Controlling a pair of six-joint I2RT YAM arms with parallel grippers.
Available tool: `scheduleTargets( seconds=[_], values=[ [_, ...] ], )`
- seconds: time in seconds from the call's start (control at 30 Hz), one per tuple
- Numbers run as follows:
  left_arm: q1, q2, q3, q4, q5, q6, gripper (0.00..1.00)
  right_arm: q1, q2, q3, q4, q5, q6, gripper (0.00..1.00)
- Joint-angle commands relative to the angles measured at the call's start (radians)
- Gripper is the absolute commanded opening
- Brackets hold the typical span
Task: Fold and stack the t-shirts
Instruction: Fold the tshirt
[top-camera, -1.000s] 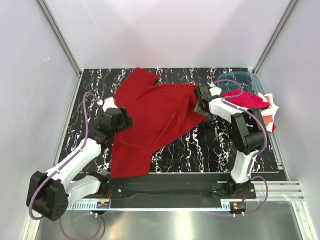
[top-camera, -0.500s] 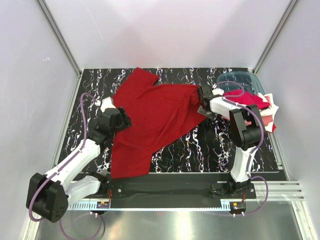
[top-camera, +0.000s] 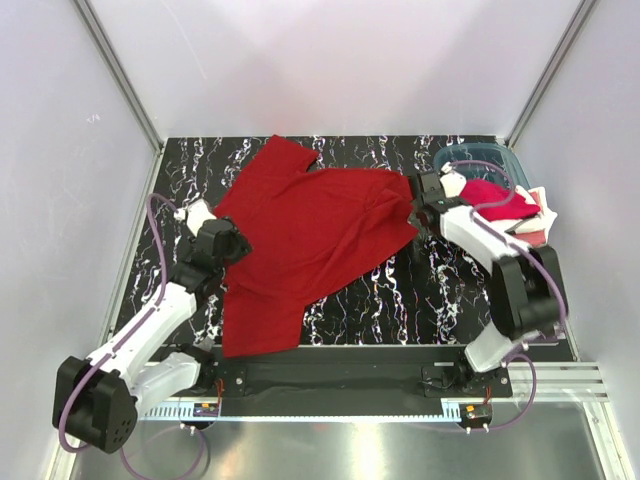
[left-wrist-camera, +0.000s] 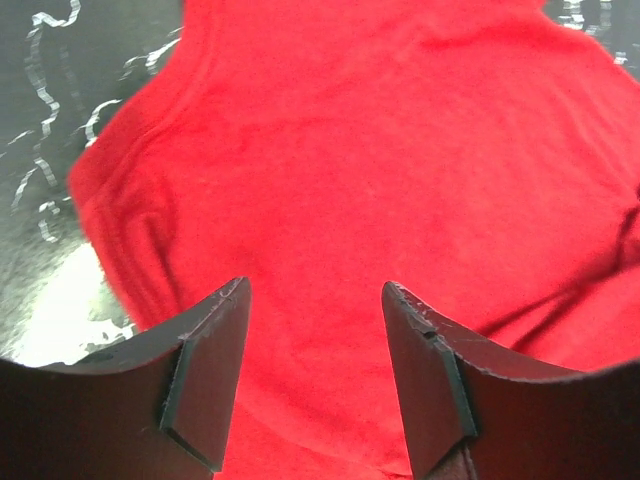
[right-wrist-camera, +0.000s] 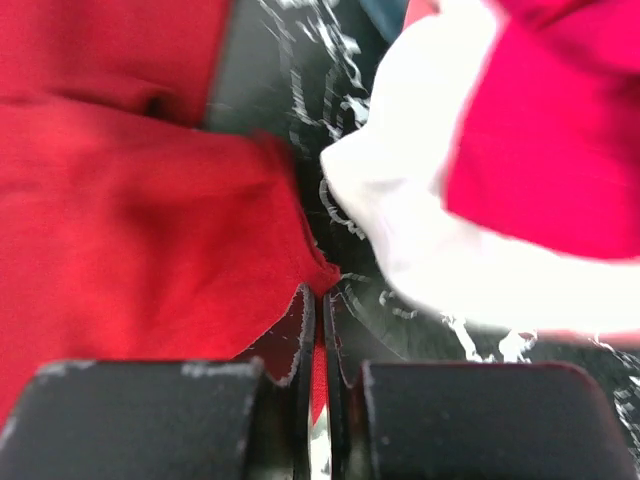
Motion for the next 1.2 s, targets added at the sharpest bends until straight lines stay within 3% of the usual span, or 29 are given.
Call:
scheduleTargets(
  seconds=[0.0,0.27,0.4,0.63,0.8,0.87,0.93,1.17],
  values=[
    [0.015,0.022,-0.001,0.004,-0.052,-0.026,0.61,0.014,-0.162,-0.035,0.021,0.001,0.015,0.01],
    [0.069,0.246,0.090,-0.068,-0.015,-0.045,0.87,0.014,-0.484,-0.212,0.143,-0.012,0.014,0.00],
    [0.087,0.356,0.146,-0.106,-0.012,-0.046,0.88,0.014,-0.552,-0.255,0.180,-0.024,0.010,0.00],
    [0.122,0.510,0.236,-0.278,-0.095,-0.150,0.84,0.014,-0.520,-0.245,0.177,-0.058,0.017,0.00],
    [0.145,0.554,0.224,-0.235,-0.052,-0.151,0.80,0.014,-0.512,-0.247,0.182,-0.073,0.024,0.00],
    [0.159,0.593,0.223,-0.206,-0.023,-0.151,0.73,0.014,-0.506,-0.248,0.186,-0.076,0.026,0.00],
    [0.164,0.643,0.227,-0.169,0.011,-0.143,0.54,0.014,-0.500,-0.247,0.188,-0.078,0.027,0.00],
    [0.181,0.709,0.319,-0.169,0.012,-0.128,0.06,0.014,-0.429,-0.247,0.232,-0.133,0.029,0.00]
  ],
)
